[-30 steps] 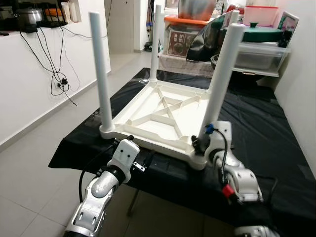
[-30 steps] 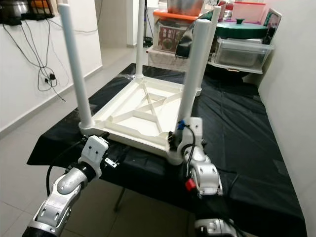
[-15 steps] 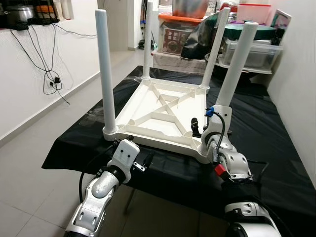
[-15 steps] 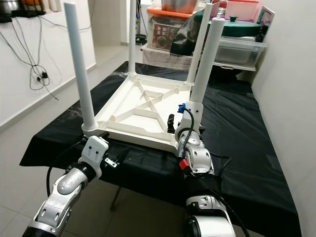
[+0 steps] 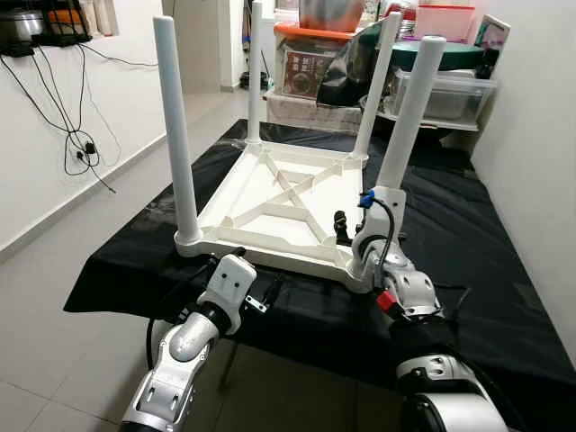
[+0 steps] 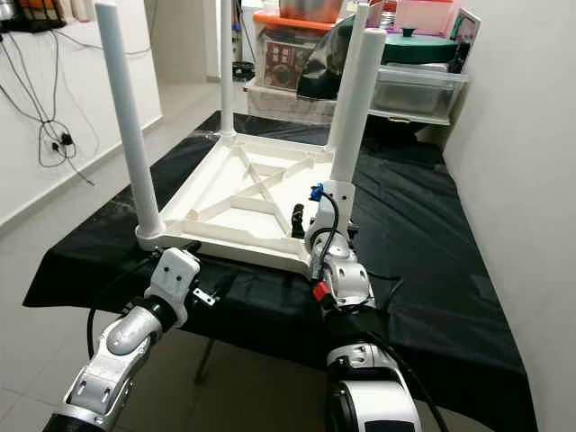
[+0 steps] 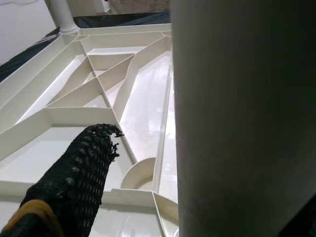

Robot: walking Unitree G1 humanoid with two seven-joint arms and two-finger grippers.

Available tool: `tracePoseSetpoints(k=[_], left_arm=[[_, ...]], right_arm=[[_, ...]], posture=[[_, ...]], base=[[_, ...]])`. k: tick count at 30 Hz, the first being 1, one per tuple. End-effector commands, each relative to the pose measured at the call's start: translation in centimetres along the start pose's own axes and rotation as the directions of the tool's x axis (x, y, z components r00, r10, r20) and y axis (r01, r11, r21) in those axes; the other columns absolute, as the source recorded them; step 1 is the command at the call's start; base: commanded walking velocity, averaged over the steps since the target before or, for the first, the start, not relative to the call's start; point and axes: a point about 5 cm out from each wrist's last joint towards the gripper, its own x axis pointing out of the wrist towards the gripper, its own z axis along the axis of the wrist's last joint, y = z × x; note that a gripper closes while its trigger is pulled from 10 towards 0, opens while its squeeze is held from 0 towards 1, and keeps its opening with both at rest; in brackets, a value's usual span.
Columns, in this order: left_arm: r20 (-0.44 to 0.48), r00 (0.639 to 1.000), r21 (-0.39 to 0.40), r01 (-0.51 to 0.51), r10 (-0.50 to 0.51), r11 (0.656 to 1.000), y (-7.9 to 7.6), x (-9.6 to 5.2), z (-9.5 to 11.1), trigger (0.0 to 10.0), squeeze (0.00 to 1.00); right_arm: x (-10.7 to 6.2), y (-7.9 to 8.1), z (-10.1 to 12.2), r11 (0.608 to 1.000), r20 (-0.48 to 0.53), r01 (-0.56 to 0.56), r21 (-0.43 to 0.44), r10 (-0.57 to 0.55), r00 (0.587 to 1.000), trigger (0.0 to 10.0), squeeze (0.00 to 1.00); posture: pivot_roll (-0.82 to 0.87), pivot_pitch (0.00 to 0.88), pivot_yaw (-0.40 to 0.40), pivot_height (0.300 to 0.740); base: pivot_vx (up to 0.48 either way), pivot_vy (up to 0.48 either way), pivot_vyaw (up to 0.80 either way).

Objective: Building children table

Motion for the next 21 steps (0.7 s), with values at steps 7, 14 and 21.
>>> tracePoseSetpoints(k=[7, 14, 21], left_arm=[[-0.020, 1.000, -0.001, 0.016, -0.016, 1.000, -0.4, 0.0, -0.6, 10.0, 0.00], [-0.019, 1.000, 0.004, 0.017, -0.017, 1.000, -0.5, 0.0, -0.6, 10.0, 0.00], [-0.026, 0.999, 0.005, 0.022, -0.021, 1.000, -0.5, -0.1, -0.9, 10.0, 0.00]], right_arm=[[-0.3, 4.4, 0.6, 0.979, 0.048, -0.202, -0.018, 0.203, 0.978, 10.0, 0.00], [-0.1, 4.3, 0.3, 0.981, 0.053, -0.184, -0.053, 0.187, 0.981, 10.0, 0.00], [-0.5, -1.0, -0.4, 0.995, 0.055, -0.046, -0.092, 0.051, 0.997, 10.0, 0.00]], posture=[[0.12, 0.000, -0.111, 0.740], [0.13, 0.000, -0.111, 0.740], [0.11, 0.000, -0.104, 0.740]], base=[[0.000, 0.000, 0.00], [0.000, 0.000, 0.00], [0.000, 0.000, 0.00]])
